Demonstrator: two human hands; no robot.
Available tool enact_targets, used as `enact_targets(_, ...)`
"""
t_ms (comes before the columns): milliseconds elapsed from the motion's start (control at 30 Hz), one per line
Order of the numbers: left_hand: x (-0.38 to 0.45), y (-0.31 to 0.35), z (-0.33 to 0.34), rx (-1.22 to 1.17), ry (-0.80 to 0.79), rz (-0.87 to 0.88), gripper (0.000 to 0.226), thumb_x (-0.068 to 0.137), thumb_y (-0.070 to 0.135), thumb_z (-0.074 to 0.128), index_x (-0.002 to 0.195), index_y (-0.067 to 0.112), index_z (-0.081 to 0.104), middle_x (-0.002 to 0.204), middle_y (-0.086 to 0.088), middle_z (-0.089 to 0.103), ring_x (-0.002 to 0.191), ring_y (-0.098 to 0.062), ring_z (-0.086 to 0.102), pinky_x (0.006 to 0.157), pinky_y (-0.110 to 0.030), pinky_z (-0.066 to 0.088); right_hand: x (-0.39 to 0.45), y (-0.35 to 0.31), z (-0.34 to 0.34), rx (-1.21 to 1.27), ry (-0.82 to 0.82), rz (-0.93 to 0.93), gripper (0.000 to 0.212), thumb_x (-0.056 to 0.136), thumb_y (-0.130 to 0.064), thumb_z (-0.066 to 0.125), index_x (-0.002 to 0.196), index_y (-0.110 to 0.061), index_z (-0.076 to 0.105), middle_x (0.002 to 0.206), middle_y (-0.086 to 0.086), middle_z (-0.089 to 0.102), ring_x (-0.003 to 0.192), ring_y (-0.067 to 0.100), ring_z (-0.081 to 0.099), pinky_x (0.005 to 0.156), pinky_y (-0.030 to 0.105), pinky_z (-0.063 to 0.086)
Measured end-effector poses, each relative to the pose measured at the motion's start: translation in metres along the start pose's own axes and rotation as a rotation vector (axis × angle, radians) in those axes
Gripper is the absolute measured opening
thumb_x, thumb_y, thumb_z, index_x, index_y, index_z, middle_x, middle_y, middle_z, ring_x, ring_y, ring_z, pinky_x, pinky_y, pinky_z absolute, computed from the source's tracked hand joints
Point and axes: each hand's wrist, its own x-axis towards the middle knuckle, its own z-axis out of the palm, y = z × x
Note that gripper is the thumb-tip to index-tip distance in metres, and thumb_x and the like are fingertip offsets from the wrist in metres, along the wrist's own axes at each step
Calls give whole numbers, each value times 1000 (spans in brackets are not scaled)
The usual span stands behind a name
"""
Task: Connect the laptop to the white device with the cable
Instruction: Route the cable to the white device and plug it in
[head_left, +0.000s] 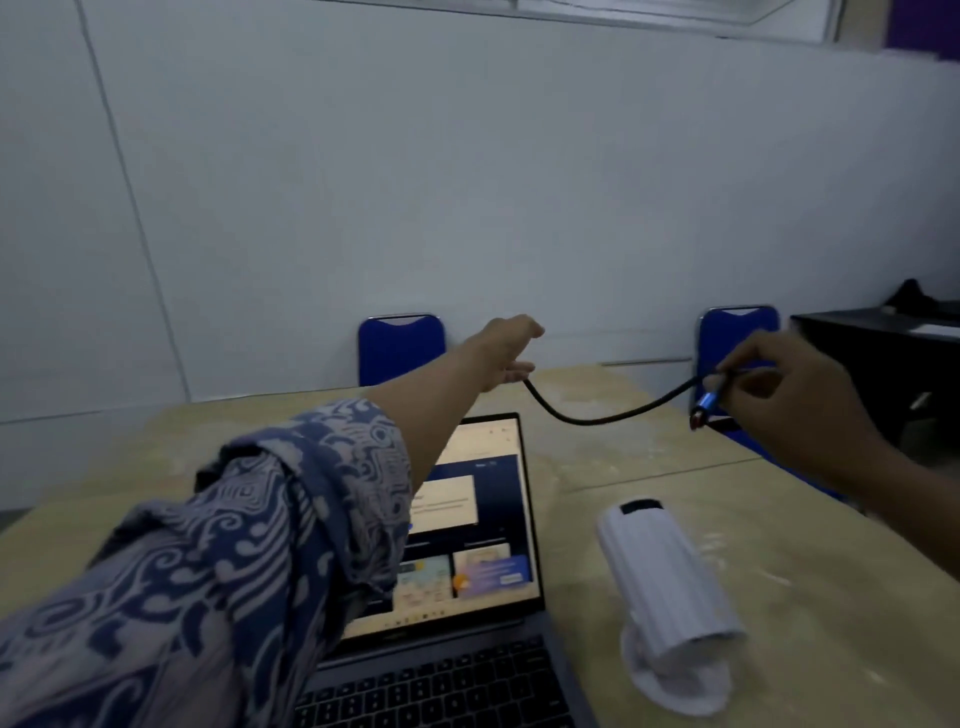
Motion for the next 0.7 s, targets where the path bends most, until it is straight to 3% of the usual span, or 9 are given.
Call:
enact_targets(67, 6, -13, 26, 48, -37, -26, 57, 94, 29, 54, 145, 13, 34, 155, -14, 31, 106, -29, 65, 92, -40, 53, -18, 11, -12, -63, -35, -12, 23, 79, -5, 79, 81, -18, 61, 88, 10, 64, 75, 24, 69, 69, 16, 52)
enact_targets(167, 13, -28, 58, 222, -140, -86, 61, 96, 39, 48, 149, 15, 29, 157, -15, 29, 100, -27, 69, 85, -38, 55, -48, 30, -25, -138, -104, 36, 23, 78, -3, 80, 82, -16, 62, 86, 5, 61, 73, 18, 67, 65, 19, 52)
enact_targets(300, 11, -36, 84, 1127, -245, -21, 65, 102, 42, 32, 153, 5, 20, 160, -18, 26, 72, -24, 70, 51, -29, 51, -86, 55, -38, -191, -186, 156, 26, 79, -6, 79, 82, -23, 60, 78, -2, 66, 63, 12, 67, 53, 25, 53)
enact_targets(367, 1, -31, 90, 1336, -175, 129, 59, 102, 41, 34, 143, -1, 39, 150, -20, 42, 83, -29, 67, 65, -33, 50, -101, 62, -41, -176, -230, 178, 29, 79, -2, 79, 82, -24, 60, 82, -3, 66, 71, 10, 68, 58, 21, 54)
enact_targets(433, -15, -21, 96, 1308, -127, 275, 50, 102, 40, 36, 121, -1, 58, 133, -22, 56, 96, -32, 61, 77, -34, 44, -112, 67, -45, -185, -282, 186, 32, 77, 1, 79, 80, -25, 61, 89, -8, 64, 81, 3, 65, 62, 10, 50)
enact_targets(500, -37, -14, 96, 1130, -115, 378, 44, 102, 39, 37, 85, 7, 61, 107, -23, 62, 82, -26, 58, 73, -32, 41, -123, 69, -48, -220, -339, 171, 36, 75, 2, 80, 79, -29, 61, 91, -13, 62, 85, 0, 61, 65, 9, 46)
enact_targets(533, -51, -12, 92, 1040, -98, 428, 42, 101, 39, 38, 78, 9, 58, 98, -19, 62, 79, -24, 56, 72, -30, 40, -127, 70, -50, -244, -373, 155, 38, 74, 0, 81, 78, -32, 61, 92, -14, 62, 87, 0, 60, 68, 10, 45)
enact_targets(633, -109, -17, 81, 789, -85, 537, 36, 99, 38, 45, 113, 14, 68, 112, -2, 68, 98, -18, 63, 82, -27, 43, -139, 65, -64, -361, -495, 62, 42, 75, -12, 83, 76, -43, 55, 96, -17, 59, 91, 3, 58, 79, 19, 47)
enact_targets(700, -149, -27, 73, 643, -112, 532, 31, 98, 37, 49, 118, 22, 67, 109, 8, 72, 91, -9, 69, 78, -25, 48, -144, 57, -76, -463, -577, -22, 35, 76, -26, 81, 76, -46, 52, 102, -18, 60, 101, 6, 57, 87, 24, 48)
